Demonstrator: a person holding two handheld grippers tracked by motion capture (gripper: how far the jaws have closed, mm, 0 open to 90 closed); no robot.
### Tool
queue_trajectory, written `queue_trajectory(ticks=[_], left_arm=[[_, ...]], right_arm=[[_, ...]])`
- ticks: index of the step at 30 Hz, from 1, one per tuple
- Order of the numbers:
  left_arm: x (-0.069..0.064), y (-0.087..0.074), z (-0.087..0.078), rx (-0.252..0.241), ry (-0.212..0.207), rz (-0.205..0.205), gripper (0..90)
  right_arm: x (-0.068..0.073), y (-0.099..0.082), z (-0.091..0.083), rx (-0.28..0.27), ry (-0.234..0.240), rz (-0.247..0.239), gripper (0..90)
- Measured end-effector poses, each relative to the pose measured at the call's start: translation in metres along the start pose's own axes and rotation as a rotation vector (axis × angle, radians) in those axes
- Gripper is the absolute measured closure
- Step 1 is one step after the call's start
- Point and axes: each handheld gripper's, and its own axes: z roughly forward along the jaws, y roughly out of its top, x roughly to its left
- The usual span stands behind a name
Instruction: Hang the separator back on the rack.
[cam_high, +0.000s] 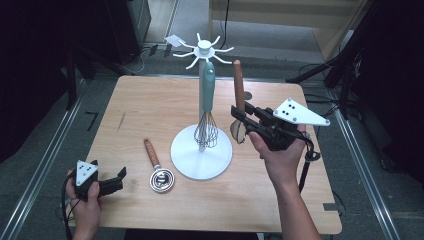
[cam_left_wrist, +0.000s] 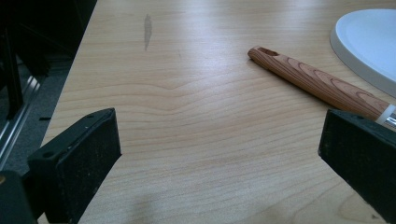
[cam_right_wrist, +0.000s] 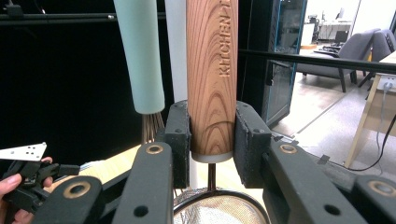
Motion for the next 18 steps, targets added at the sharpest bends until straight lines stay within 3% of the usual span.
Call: queue_trajectory(ticks=[18], left_arm=[[-0.0001, 0.0000, 0.0001, -0.001, -0.002, -0.001, 0.0]], right_arm=[[0.0037, 0.0071, 0.0067, -0.009, 0.011, -0.004, 71.5]])
